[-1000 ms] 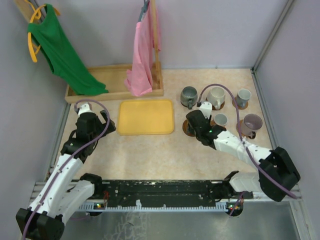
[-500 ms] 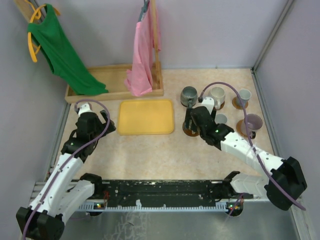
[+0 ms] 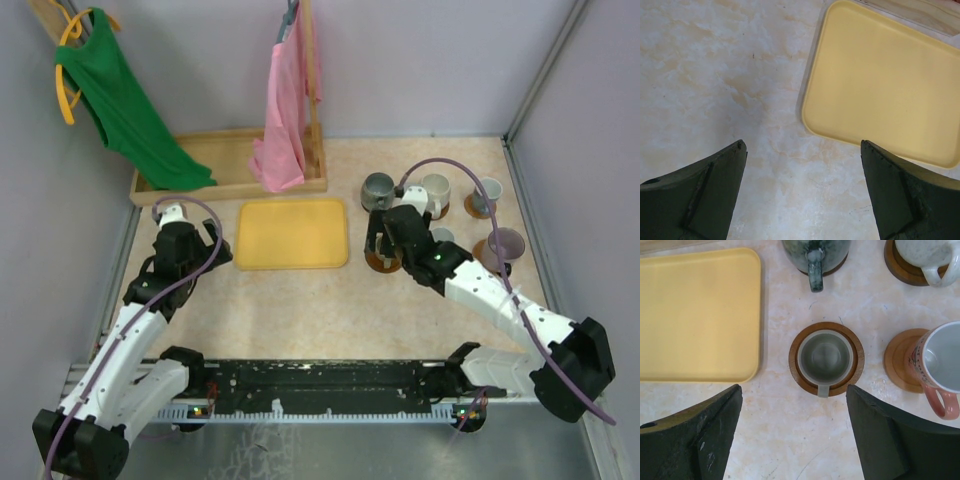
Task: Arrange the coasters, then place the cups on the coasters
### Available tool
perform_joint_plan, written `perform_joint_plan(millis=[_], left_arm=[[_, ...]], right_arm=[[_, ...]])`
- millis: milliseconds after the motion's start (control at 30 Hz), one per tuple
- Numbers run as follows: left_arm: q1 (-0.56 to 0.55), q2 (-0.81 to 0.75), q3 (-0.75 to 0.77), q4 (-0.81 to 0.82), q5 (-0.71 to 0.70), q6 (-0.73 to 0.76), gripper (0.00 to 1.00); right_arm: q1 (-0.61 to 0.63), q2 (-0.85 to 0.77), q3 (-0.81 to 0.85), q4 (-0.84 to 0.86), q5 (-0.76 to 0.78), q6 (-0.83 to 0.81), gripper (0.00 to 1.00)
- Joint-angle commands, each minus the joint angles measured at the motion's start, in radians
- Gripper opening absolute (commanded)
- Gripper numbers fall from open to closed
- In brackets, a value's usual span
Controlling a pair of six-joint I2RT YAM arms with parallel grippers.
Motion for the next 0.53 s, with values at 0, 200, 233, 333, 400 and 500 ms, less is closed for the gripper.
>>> perform_joint_plan(millis=[0, 200, 233, 333, 400, 500], left_arm=[[0.006, -0.004, 0.035, 0.019, 0.025, 0.021, 1.0], [0.006, -0.018, 0.016, 0.022, 0.039, 0.006, 1.0], [0.006, -0.021, 0.017, 0.022, 0.042, 0.006, 1.0], [0.006, -0.024, 0.018, 0.02, 0.038, 0.01, 1.0], [0.006, -0.025, 0.021, 0.02, 0.035, 0.017, 1.0], [0.006, -0.025, 0.024, 0.017, 0.032, 0.022, 1.0]], right_arm=[[-0.005, -0.006, 0.089, -0.013, 0.022, -0.005, 0.85], [-0.005, -0.003, 0.104, -0.022, 0.057, -0.016, 0.86], [-0.005, -0.001, 0.109, -0.031, 0.063, -0.017, 0.86], [-0.006, -0.003, 0.11, -0.035, 0.075, -0.01, 0.86], [-0.006, -0.008, 0.103, -0.024, 0.071, -0.004, 0.86], [-0.006, -0.009, 0.106, -0.02, 0.062, -0.003, 0.86]])
